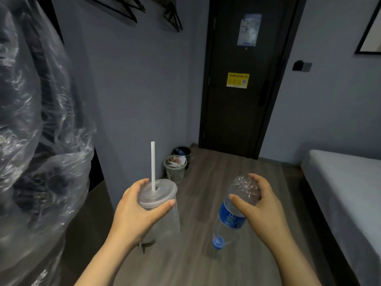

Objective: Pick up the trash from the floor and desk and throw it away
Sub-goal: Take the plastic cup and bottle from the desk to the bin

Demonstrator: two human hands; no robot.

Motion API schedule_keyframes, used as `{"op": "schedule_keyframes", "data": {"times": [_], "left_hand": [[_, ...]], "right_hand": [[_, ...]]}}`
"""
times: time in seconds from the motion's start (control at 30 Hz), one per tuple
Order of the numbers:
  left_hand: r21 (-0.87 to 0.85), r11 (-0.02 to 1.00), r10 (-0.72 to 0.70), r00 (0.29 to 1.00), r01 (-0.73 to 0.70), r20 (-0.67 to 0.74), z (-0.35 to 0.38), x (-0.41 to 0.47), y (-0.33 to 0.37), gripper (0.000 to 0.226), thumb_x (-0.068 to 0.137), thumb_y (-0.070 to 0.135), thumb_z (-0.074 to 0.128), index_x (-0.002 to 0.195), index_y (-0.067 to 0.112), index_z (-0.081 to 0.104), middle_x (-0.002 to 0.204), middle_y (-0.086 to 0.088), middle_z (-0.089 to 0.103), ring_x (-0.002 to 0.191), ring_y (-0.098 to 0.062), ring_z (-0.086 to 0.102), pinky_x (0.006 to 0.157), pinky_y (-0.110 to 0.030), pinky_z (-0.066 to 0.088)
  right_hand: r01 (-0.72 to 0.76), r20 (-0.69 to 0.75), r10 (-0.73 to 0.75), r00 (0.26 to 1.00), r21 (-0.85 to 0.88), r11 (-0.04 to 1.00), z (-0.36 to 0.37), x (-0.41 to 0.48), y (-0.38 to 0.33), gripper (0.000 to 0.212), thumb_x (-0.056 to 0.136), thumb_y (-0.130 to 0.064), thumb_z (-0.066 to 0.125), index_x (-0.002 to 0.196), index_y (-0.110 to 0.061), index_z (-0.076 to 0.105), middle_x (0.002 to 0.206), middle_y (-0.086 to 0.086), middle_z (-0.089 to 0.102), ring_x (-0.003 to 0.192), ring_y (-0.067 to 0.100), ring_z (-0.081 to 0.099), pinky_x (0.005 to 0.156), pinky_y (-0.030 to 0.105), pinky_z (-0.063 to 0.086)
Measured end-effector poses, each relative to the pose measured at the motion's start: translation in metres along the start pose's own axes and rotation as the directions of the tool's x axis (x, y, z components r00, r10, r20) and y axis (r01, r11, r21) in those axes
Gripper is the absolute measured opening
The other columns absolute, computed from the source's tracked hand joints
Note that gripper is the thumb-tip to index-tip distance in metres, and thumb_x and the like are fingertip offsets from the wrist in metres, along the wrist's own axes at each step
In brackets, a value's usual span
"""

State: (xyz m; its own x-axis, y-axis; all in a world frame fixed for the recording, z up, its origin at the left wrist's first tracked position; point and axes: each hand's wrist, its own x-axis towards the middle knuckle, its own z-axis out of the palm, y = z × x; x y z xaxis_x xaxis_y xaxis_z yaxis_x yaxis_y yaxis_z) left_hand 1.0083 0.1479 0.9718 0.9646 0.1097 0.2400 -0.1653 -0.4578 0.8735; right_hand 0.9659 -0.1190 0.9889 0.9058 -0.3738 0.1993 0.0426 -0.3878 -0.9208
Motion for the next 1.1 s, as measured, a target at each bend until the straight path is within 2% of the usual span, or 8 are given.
{"op": "schedule_keyframes", "data": {"times": [0.13, 0.23, 0.47, 0.6, 0.7, 0.83, 0.97, 1.1], "left_hand": [[-0.04, 0.999, -0.022, 1.0, 0.021, -0.002, 0.02, 0.075, -0.017, 0.092, 0.041, 0.076, 0.072, 0.122, 0.037, 0.052, 0.125, 0.016, 0.054, 0.11, -0.005, 0.052, 0.087, -0.026, 0.042], [-0.07, 0.997, -0.027, 1.0, 0.027, -0.004, 0.031, 0.138, -0.031, 0.09, 0.042, 0.073, 0.075, 0.122, 0.037, 0.052, 0.124, 0.016, 0.054, 0.112, -0.007, 0.053, 0.091, -0.03, 0.045], [-0.023, 1.0, -0.019, 0.999, 0.02, 0.048, 0.055, 0.281, -0.059, 0.09, 0.052, 0.044, 0.089, 0.131, 0.029, 0.048, 0.129, 0.009, 0.05, 0.107, -0.007, 0.049, 0.086, -0.025, 0.04], [0.005, 0.999, -0.047, 0.996, 0.046, 0.079, 0.082, 0.341, -0.077, 0.094, 0.052, 0.038, 0.091, 0.134, 0.023, 0.048, 0.131, 0.005, 0.052, 0.115, -0.012, 0.052, 0.093, -0.028, 0.042], [0.005, 0.997, -0.081, 0.992, 0.081, 0.098, 0.109, 0.388, -0.09, 0.096, 0.048, 0.038, 0.092, 0.132, 0.023, 0.048, 0.13, 0.004, 0.053, 0.116, -0.015, 0.053, 0.096, -0.031, 0.044], [0.025, 0.996, -0.089, 0.993, 0.088, 0.083, 0.15, 0.449, -0.101, 0.097, 0.045, 0.04, 0.093, 0.13, 0.025, 0.048, 0.126, 0.003, 0.047, 0.108, -0.012, 0.051, 0.088, -0.027, 0.042], [0.057, 0.992, -0.117, 0.991, 0.113, 0.071, 0.188, 0.51, -0.103, 0.1, 0.045, 0.042, 0.093, 0.132, 0.024, 0.047, 0.127, 0.002, 0.043, 0.108, -0.008, 0.045, 0.088, -0.023, 0.037], [0.086, 0.984, -0.162, 0.986, 0.157, 0.049, 0.219, 0.564, -0.102, 0.103, 0.039, 0.057, 0.086, 0.13, 0.026, 0.048, 0.123, 0.002, 0.045, 0.105, -0.01, 0.045, 0.086, -0.025, 0.038]], "right_hand": [[0.007, 0.004, -0.007, 1.0, -0.003, 1.0, 0.035, 0.069, 0.008, 0.065, 0.071, -0.034, 0.077, 0.122, -0.047, 0.039, 0.107, -0.023, 0.052, 0.095, -0.003, 0.054, 0.072, 0.019, 0.047], [-0.002, 0.004, 0.002, 1.0, -0.032, 0.999, 0.065, 0.125, 0.011, 0.067, 0.072, -0.033, 0.077, 0.126, -0.045, 0.039, 0.115, -0.015, 0.052, 0.103, 0.006, 0.055, 0.079, 0.025, 0.05], [-0.049, 0.0, 0.049, 0.999, -0.068, 0.996, 0.123, 0.243, 0.017, 0.067, 0.075, -0.032, 0.077, 0.13, -0.041, 0.04, 0.119, -0.013, 0.053, 0.105, 0.005, 0.053, 0.072, 0.019, 0.047], [-0.102, 0.024, 0.103, 0.994, -0.063, 0.993, 0.146, 0.296, 0.031, 0.07, 0.075, -0.031, 0.076, 0.134, -0.036, 0.041, 0.121, -0.011, 0.056, 0.108, 0.008, 0.057, 0.088, 0.033, 0.053], [-0.134, 0.042, 0.137, 0.99, -0.053, 0.99, 0.158, 0.347, 0.044, 0.07, 0.077, -0.028, 0.076, 0.136, -0.037, 0.038, 0.122, -0.012, 0.053, 0.111, 0.011, 0.055, 0.088, 0.033, 0.051], [-0.153, 0.063, 0.157, 0.986, -0.063, 0.986, 0.17, 0.426, 0.067, 0.071, 0.077, -0.024, 0.076, 0.137, -0.031, 0.039, 0.124, -0.005, 0.053, 0.113, 0.018, 0.054, 0.091, 0.04, 0.052], [-0.133, 0.114, 0.136, 0.984, -0.032, 0.991, 0.174, 0.51, 0.084, 0.07, 0.077, -0.022, 0.077, 0.136, -0.027, 0.04, 0.129, 0.001, 0.054, 0.114, 0.02, 0.055, 0.09, 0.039, 0.053], [-0.133, 0.145, 0.145, 0.979, -0.091, 0.987, 0.183, 0.588, 0.095, 0.075, 0.078, -0.026, 0.076, 0.141, -0.027, 0.035, 0.136, 0.001, 0.052, 0.121, 0.022, 0.053, 0.09, 0.037, 0.053]]}}
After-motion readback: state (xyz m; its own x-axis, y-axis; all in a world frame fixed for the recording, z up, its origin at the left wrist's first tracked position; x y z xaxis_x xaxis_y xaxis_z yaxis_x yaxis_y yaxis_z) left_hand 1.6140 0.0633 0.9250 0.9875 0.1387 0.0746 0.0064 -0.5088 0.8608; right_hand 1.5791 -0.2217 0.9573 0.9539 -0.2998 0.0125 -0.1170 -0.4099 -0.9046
